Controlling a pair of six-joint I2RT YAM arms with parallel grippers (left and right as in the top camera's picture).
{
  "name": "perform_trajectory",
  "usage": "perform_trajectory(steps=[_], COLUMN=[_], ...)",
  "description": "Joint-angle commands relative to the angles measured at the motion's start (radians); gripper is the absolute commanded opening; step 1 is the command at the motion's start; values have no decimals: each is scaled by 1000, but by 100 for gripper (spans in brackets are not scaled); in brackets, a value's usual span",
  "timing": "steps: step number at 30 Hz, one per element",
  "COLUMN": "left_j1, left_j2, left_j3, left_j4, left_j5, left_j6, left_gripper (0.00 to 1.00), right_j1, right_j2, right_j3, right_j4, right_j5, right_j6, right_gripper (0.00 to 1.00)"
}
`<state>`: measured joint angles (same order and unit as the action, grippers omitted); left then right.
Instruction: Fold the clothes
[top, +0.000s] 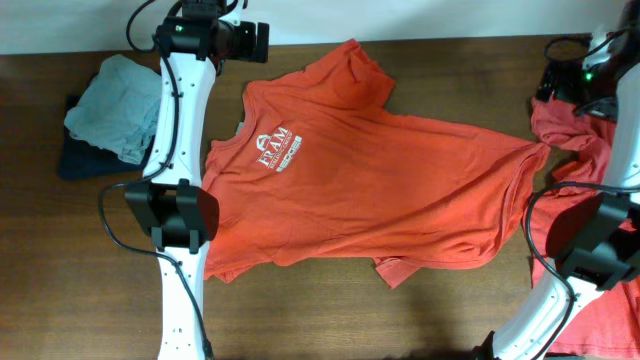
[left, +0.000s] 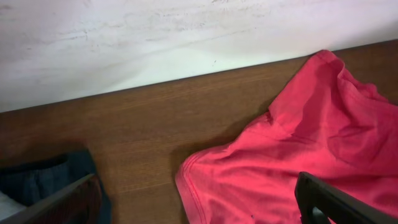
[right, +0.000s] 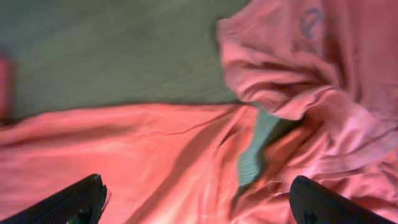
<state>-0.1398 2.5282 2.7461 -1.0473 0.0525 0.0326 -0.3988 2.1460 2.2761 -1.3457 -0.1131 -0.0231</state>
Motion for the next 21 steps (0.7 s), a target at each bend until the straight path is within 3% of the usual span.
perform_trajectory(steps=[1, 13, 21], left_j1=[4, 4, 4], left_j2=[-10, -10, -10], left_j3=[3, 3, 3], left_j4=[2, 2, 2], left_j5=[11, 11, 11], left_j6=[-11, -11, -11], left_gripper=[99, 99, 99], right_j1=[1, 34, 201], right_j2=[-5, -165, -414], right_j3=[114, 145, -100], right_j4=[-132, -354, -353], right_j5=[-143, -81, -85], right_j6=[11, 136, 227], right_gripper=[99, 92, 93])
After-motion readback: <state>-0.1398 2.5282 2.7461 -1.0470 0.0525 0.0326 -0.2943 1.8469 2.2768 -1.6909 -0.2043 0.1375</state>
